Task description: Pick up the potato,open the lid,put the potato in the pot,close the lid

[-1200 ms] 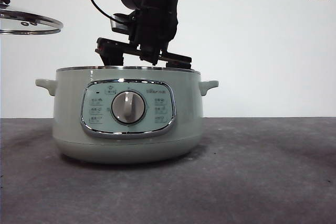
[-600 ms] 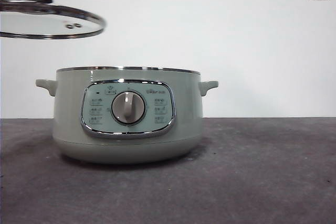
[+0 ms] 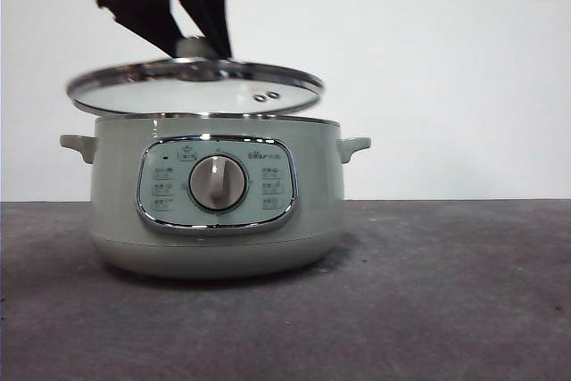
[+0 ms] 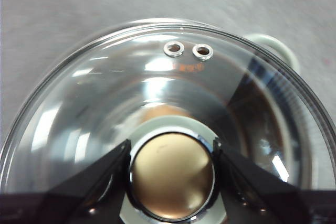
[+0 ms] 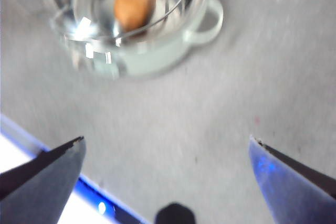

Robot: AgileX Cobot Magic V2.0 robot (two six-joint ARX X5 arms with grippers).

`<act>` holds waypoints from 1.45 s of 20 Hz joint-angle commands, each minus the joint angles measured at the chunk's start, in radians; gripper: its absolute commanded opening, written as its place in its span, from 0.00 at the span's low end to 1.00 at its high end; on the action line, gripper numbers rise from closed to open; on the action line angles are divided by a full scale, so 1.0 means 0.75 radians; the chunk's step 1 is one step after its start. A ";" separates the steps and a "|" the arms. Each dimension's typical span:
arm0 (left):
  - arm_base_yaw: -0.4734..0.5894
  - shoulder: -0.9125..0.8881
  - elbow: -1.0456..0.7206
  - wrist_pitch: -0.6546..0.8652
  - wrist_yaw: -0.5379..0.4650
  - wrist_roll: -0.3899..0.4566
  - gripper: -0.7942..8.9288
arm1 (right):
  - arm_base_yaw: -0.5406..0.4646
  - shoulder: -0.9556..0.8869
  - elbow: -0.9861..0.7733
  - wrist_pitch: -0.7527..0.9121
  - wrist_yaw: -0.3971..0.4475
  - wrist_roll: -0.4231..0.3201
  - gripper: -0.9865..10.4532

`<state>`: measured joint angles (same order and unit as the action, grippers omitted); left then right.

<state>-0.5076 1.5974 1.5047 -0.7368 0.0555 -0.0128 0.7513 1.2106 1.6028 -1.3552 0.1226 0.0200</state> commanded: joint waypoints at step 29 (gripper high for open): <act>-0.027 0.096 0.011 0.030 -0.064 -0.012 0.83 | 0.001 -0.407 -0.244 -0.032 -0.074 0.090 0.61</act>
<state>-0.5312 1.6737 1.5188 -0.6991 0.0044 -0.0101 0.7513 0.9066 1.4303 -1.3560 0.0704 0.0753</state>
